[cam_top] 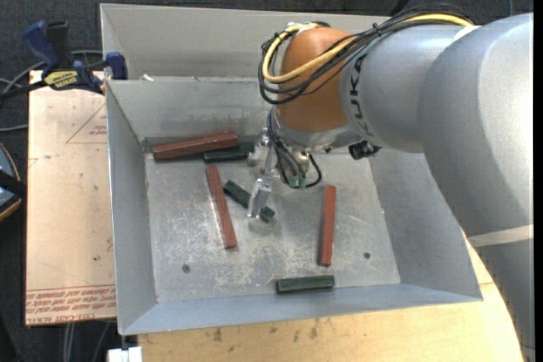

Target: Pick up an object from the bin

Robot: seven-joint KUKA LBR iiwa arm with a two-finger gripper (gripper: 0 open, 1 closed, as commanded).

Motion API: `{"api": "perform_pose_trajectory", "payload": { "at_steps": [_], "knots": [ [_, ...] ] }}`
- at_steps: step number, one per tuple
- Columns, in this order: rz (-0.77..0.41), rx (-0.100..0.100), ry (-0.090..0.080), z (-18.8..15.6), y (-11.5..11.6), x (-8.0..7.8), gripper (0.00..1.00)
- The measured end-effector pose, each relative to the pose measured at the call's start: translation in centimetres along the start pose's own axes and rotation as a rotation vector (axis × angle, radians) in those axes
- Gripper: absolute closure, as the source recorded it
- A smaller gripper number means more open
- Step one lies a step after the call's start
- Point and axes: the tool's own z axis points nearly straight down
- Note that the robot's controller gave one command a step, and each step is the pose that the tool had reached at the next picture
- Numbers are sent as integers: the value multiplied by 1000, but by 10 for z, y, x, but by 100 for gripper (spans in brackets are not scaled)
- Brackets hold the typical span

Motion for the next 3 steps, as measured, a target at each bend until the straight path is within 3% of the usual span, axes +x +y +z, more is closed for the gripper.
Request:
{"api": "perform_pose_trajectory", "payload": {
  "at_steps": [1,2,3],
  "knots": [
    [-1,-1,-4,-14,21,10,0],
    [175,-1,-5,18,19,14,0],
    [126,-8,-20,18,27,11,100]
  ]
}}
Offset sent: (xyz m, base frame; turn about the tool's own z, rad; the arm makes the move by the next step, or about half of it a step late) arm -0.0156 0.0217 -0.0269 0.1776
